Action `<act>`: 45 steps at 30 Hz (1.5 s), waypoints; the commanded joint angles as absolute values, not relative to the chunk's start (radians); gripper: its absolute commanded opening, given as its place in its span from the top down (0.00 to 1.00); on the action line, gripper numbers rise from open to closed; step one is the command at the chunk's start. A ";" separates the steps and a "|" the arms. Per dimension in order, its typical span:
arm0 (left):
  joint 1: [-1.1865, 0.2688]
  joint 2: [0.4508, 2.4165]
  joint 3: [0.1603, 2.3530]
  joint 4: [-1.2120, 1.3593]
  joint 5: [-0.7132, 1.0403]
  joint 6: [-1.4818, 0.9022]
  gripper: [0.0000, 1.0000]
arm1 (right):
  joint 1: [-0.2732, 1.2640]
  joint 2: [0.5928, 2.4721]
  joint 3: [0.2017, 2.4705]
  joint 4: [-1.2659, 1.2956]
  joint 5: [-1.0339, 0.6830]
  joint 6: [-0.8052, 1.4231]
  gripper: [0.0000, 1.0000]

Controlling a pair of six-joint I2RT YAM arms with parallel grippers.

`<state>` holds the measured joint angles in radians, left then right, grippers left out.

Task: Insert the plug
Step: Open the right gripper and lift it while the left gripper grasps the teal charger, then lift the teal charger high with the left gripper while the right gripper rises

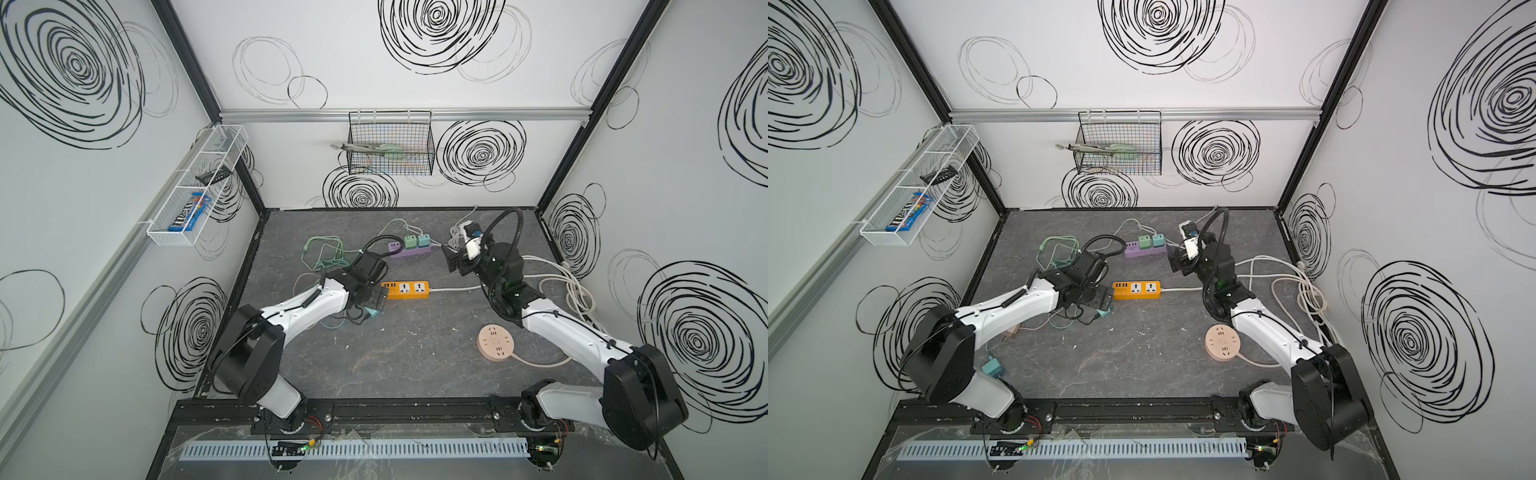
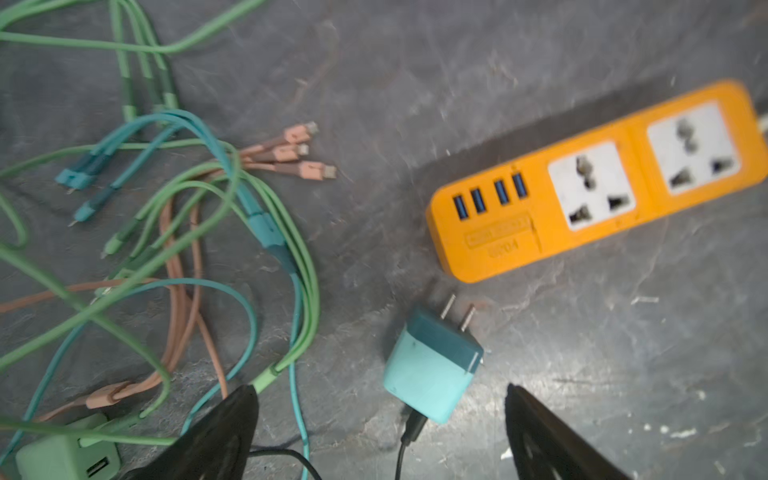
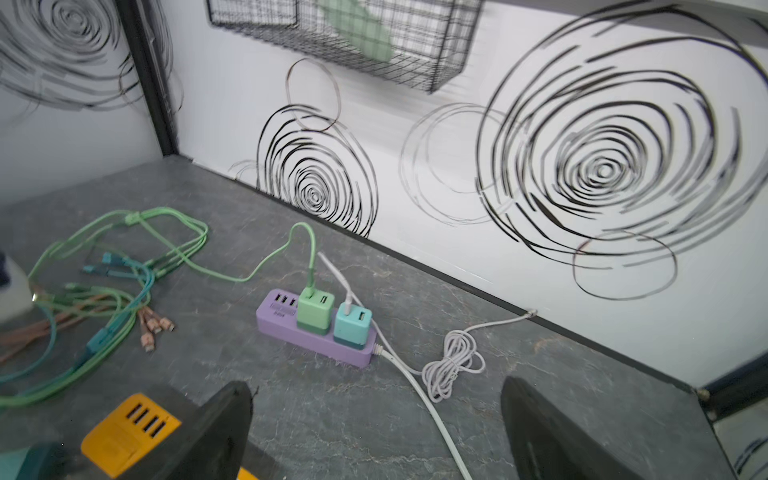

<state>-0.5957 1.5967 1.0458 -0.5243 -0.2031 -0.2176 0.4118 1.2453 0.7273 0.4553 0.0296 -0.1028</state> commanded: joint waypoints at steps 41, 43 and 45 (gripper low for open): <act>-0.516 1.782 1.269 -0.628 0.054 -0.058 0.86 | 0.280 1.200 0.764 0.332 -0.259 0.162 0.03; -0.506 1.714 1.278 -0.607 0.092 -0.089 0.89 | 0.279 1.211 0.767 0.345 -0.329 0.156 0.03; -0.506 1.648 1.301 -0.581 0.127 -0.127 0.95 | 0.286 1.221 0.771 0.360 -0.376 0.175 0.03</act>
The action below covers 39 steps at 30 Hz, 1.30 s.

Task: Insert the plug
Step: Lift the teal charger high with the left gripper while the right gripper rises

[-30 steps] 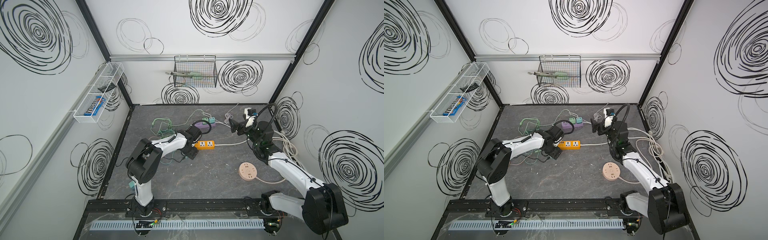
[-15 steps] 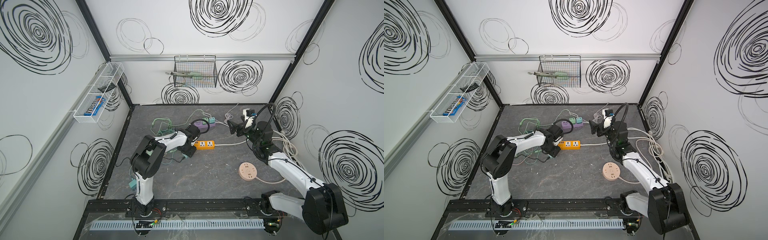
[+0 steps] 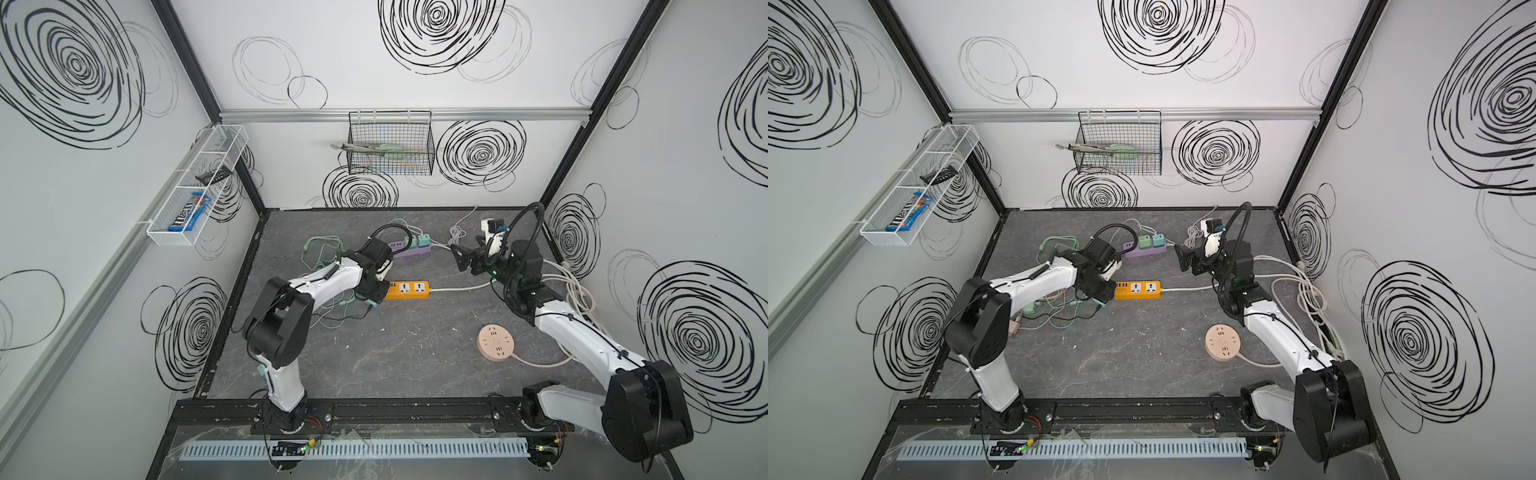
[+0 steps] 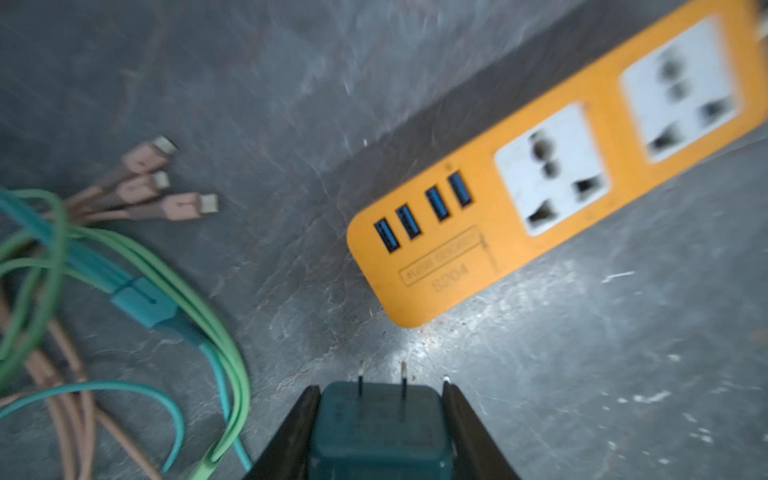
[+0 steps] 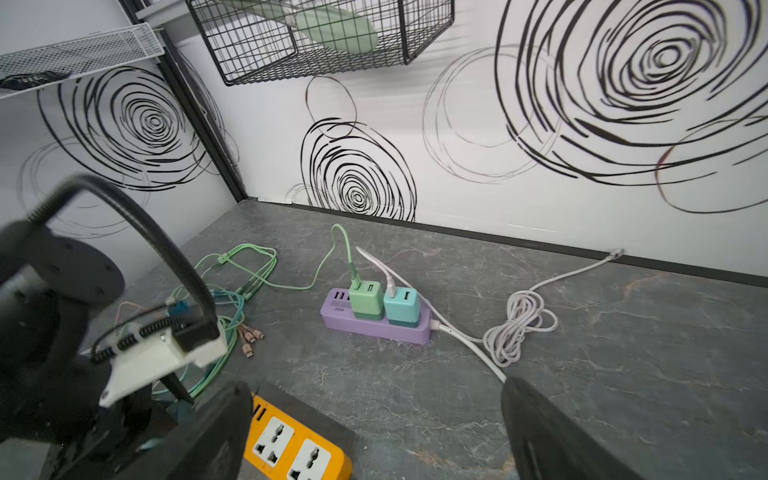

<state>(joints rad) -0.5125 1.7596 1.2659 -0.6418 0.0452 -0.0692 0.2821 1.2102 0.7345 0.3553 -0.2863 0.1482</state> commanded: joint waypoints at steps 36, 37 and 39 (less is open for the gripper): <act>-0.558 1.440 1.818 -0.120 0.050 -0.520 1.00 | 0.686 1.600 0.897 0.845 -0.440 0.084 0.03; -0.558 1.437 1.819 -0.120 0.049 -0.519 1.00 | 0.690 1.623 0.906 0.864 -0.418 0.091 0.03; -0.558 1.429 1.815 -0.120 0.049 -0.515 1.00 | 0.691 1.664 0.939 0.870 -0.455 0.105 0.03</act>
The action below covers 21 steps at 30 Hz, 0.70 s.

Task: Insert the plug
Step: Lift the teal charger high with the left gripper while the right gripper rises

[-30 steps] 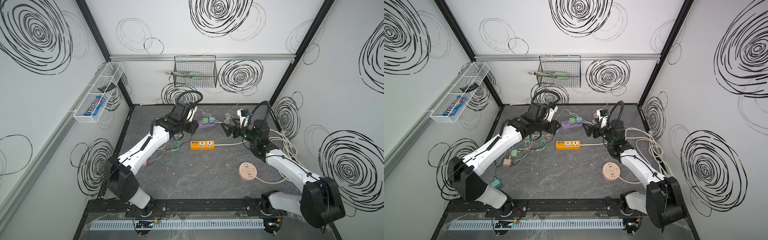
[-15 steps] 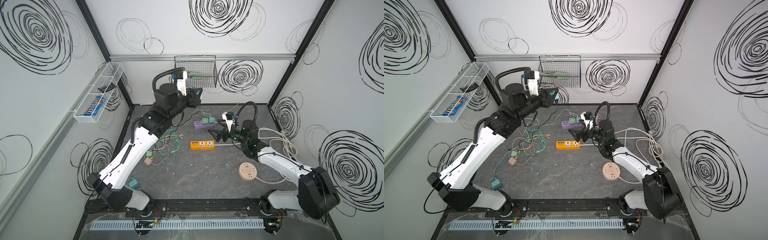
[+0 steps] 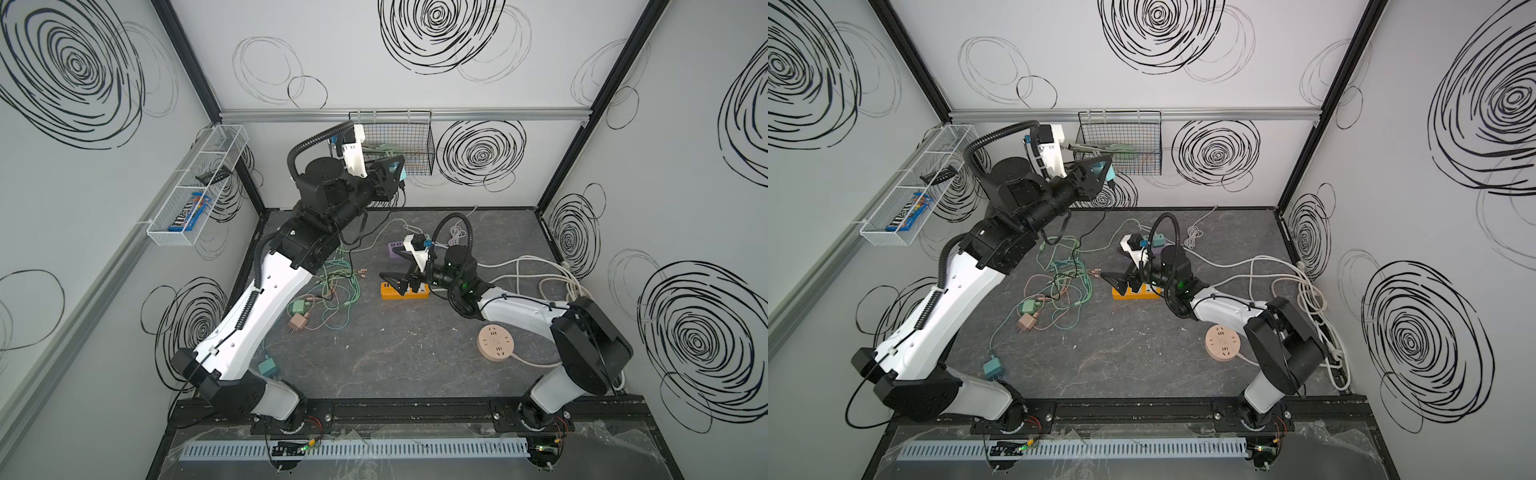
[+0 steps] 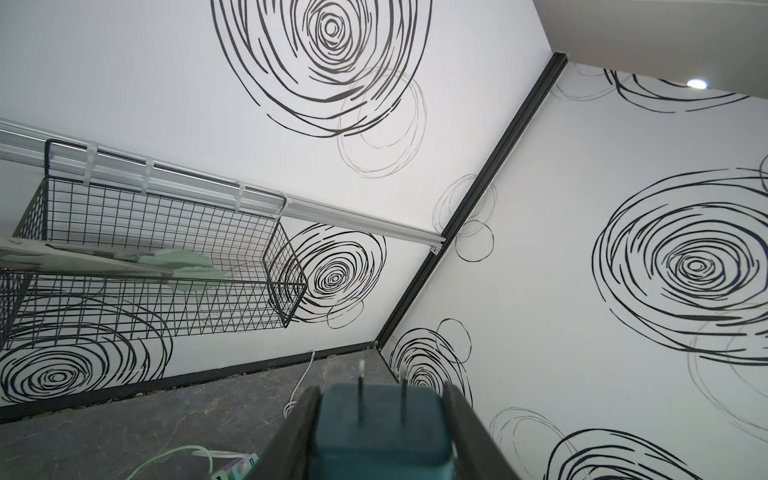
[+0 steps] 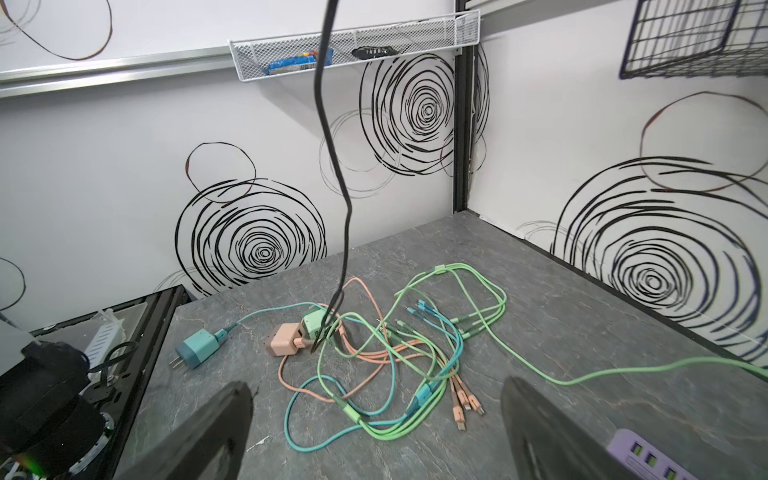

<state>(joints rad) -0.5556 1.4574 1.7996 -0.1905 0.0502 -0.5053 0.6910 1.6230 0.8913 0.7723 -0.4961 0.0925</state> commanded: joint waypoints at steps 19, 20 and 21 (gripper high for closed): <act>-0.512 1.381 1.748 -0.119 0.050 -0.521 1.00 | 0.881 2.050 1.155 1.077 -0.283 0.370 0.20; -0.505 1.374 1.741 -0.121 0.046 -0.520 1.00 | 0.881 2.058 1.154 1.087 -0.273 0.378 0.42; -0.498 1.365 1.731 -0.121 0.042 -0.520 1.00 | 0.879 2.057 1.146 1.100 -0.269 0.379 0.56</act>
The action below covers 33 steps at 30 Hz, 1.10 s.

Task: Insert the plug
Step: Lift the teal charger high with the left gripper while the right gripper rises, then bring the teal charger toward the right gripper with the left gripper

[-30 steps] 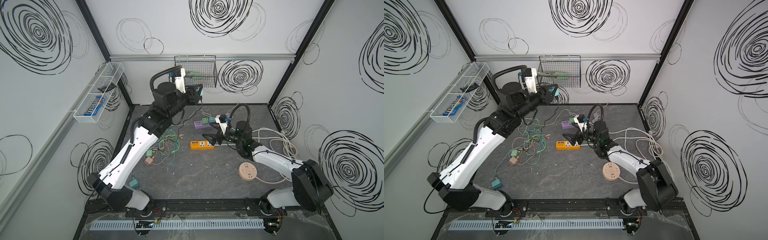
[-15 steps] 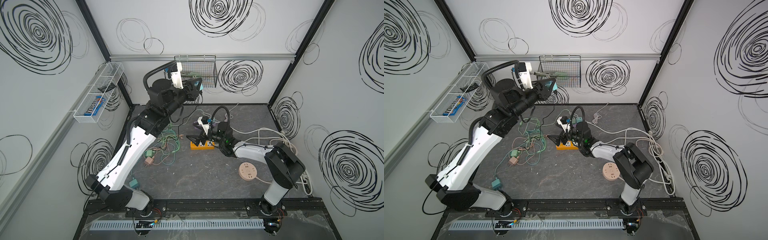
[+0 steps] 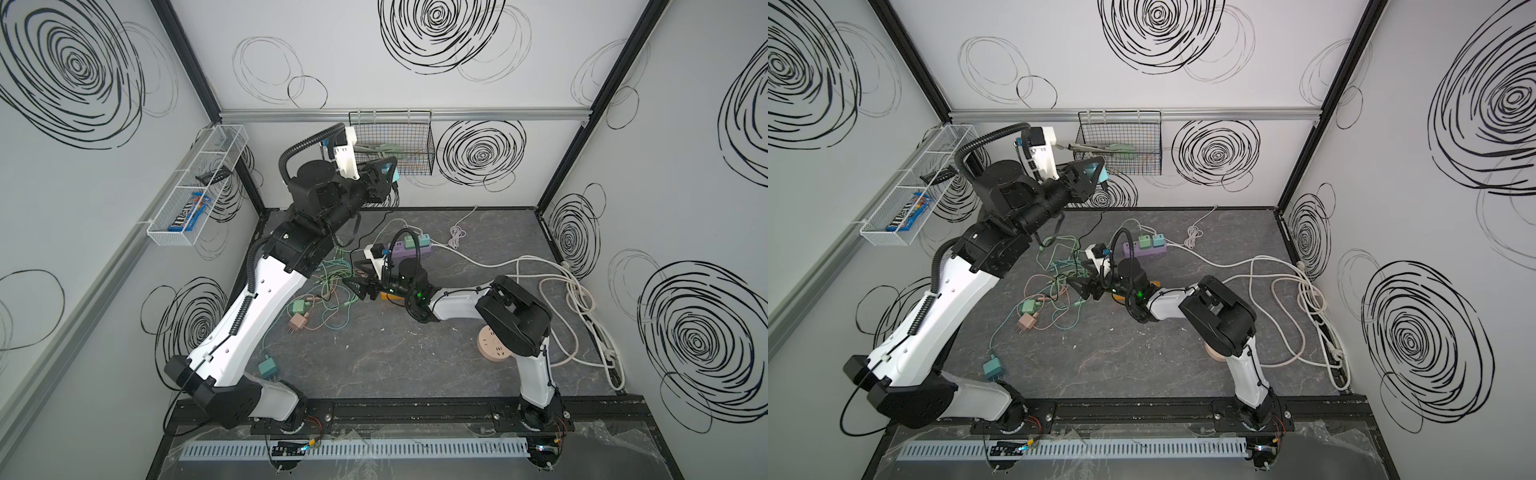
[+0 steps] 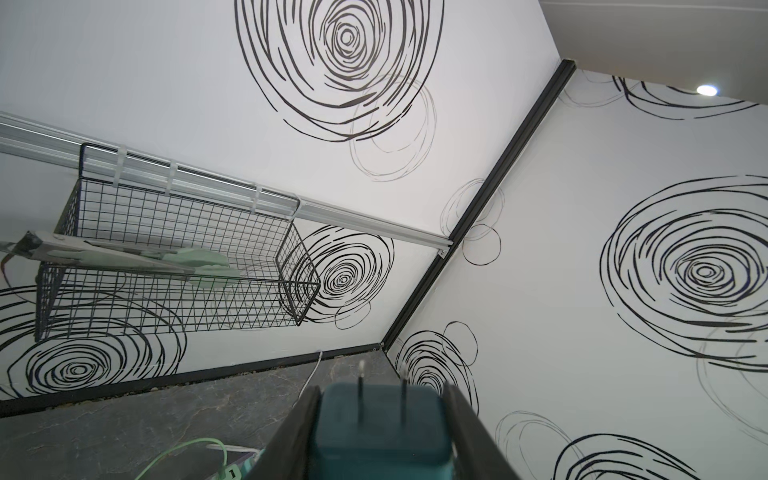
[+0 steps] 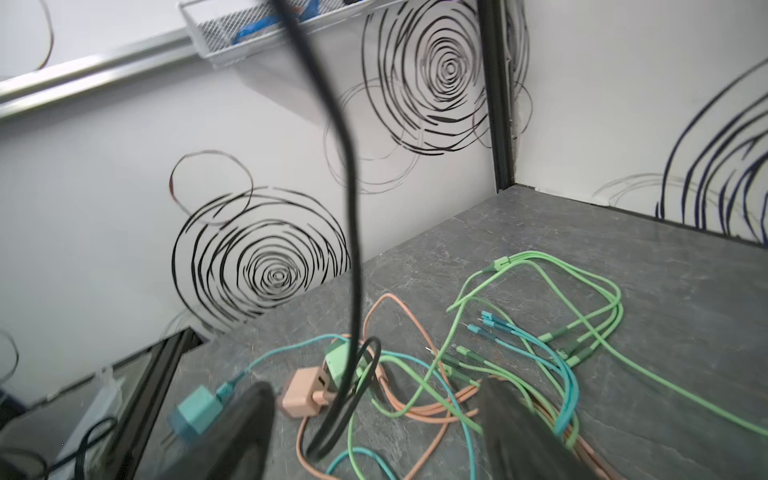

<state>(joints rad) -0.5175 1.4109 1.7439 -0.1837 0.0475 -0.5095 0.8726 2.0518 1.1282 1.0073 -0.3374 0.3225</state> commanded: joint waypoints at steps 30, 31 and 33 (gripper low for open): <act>-0.302 1.200 0.996 -0.066 0.034 -1.404 1.00 | 0.519 1.651 1.230 0.581 -0.429 0.034 1.00; -0.296 1.198 0.959 -0.055 0.042 -1.455 1.00 | 0.518 1.706 1.272 0.620 -0.455 0.039 1.00; -0.296 1.200 0.902 -0.030 0.050 -1.531 1.00 | 0.525 1.823 1.387 0.646 -0.498 0.044 1.00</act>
